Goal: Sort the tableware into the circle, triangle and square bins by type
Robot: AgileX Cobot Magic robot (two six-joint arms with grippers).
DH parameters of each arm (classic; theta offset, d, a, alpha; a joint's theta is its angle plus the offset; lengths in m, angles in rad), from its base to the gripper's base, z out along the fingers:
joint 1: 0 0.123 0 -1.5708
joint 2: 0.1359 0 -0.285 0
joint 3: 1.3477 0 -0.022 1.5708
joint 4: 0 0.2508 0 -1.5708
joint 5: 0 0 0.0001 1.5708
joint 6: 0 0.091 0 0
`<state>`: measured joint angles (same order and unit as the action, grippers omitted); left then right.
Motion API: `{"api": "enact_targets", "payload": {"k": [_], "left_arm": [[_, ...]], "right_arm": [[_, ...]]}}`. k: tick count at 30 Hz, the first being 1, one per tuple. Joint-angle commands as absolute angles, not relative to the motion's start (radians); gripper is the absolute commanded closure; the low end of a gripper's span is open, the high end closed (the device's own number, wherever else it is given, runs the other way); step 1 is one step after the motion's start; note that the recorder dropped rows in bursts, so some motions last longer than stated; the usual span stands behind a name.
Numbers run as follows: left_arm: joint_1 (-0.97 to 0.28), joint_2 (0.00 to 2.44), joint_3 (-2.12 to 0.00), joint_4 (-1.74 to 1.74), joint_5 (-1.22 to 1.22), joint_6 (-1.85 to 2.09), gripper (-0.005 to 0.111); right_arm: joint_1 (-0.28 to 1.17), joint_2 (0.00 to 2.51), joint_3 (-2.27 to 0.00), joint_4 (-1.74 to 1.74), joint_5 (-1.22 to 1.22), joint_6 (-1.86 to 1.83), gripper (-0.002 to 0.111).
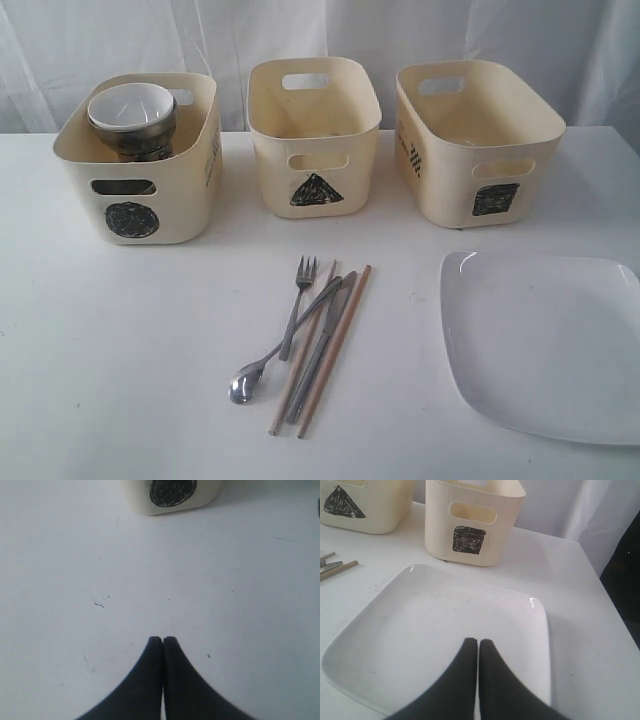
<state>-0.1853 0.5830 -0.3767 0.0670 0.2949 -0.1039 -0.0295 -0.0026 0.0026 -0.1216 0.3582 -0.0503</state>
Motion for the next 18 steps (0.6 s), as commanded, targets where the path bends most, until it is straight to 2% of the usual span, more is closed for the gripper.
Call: {"api": "enact_targets", "payload": {"k": [1, 4, 5, 9, 12, 18], "left_arm": [[-0.182, 0.575, -0.372, 0.073, 0.308, -0.123, 0.107], [-0.182, 0.558, -0.37, 0.129, 0.308, -0.234, 0.107], [-0.164, 0.535, -0.365, 0.251, 0.306, -0.346, 0.107], [0.003, 0.43, -0.284, 0.322, 0.213, -0.39, 0.107], [0.063, 0.36, -0.211, 0.32, 0.203, -0.394, 0.107], [0.079, 0.206, -0.07, 0.325, 0.242, -0.394, 0.107]], "right_arm": [[-0.03, 0.0, 0.0, -0.129, 0.35, -0.038, 0.107], [-0.03, 0.0, 0.0, -0.129, 0.35, -0.026, 0.107], [-0.03, 0.0, 0.0, -0.129, 0.35, -0.023, 0.107], [-0.03, 0.0, 0.0, -0.129, 0.35, -0.023, 0.107], [-0.03, 0.0, 0.0, -0.129, 0.35, -0.023, 0.107], [-0.03, 0.0, 0.0, -0.129, 0.35, -0.023, 0.107]]}}
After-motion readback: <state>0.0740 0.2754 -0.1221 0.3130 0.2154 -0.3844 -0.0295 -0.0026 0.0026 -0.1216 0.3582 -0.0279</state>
